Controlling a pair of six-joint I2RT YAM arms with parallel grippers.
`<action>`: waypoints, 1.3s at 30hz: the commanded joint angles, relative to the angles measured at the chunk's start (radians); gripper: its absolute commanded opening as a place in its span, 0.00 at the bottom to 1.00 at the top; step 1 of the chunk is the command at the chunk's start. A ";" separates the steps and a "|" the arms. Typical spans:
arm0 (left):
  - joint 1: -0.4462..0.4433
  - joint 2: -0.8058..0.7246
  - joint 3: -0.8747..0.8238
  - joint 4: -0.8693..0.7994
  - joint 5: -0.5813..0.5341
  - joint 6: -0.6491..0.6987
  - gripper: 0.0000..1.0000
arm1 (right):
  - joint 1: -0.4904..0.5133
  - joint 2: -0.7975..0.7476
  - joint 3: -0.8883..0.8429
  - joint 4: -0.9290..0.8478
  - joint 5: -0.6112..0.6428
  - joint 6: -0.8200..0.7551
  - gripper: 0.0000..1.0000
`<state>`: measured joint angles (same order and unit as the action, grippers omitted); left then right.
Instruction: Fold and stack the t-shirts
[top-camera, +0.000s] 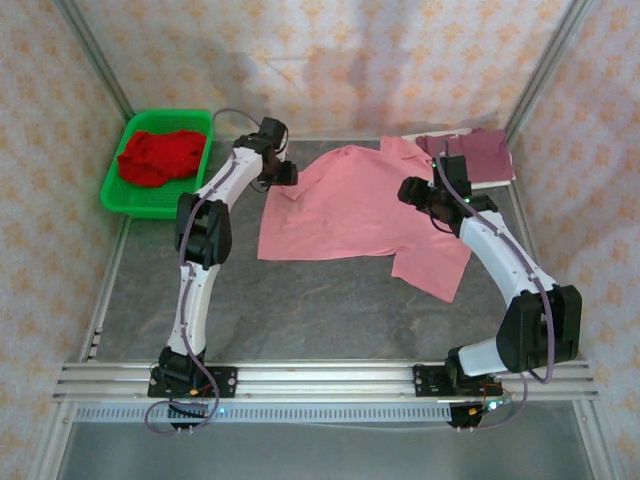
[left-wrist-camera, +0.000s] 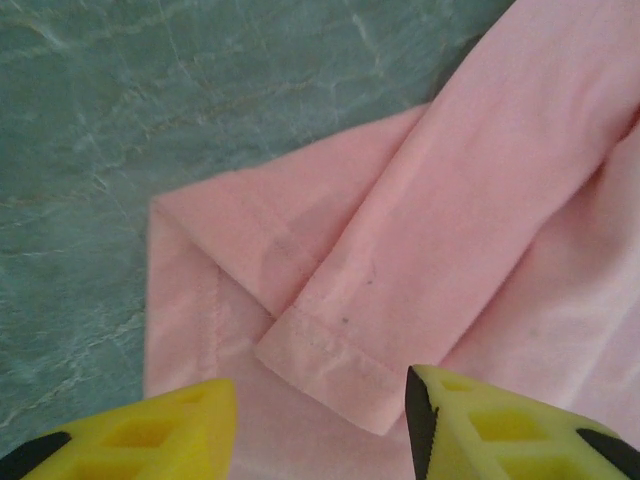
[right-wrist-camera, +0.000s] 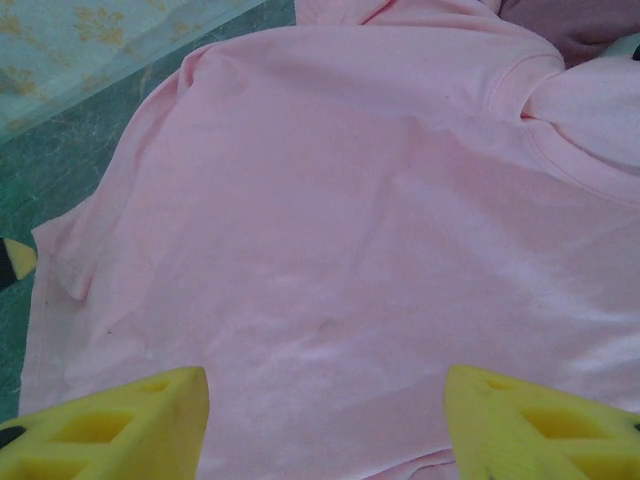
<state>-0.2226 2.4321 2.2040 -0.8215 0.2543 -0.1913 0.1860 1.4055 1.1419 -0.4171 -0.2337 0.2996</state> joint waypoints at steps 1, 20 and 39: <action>-0.004 0.047 0.050 -0.038 0.013 -0.013 0.48 | -0.006 -0.002 0.001 0.019 0.017 0.001 0.64; -0.014 0.059 0.095 -0.064 0.006 -0.038 0.06 | -0.005 -0.004 -0.005 0.012 0.025 0.001 0.64; 0.035 0.083 0.355 -0.089 -0.092 -0.014 0.00 | -0.005 -0.009 0.002 -0.006 0.048 -0.011 0.64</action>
<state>-0.2157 2.5214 2.5362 -0.9047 0.2138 -0.2157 0.1860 1.4055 1.1416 -0.4183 -0.2222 0.2989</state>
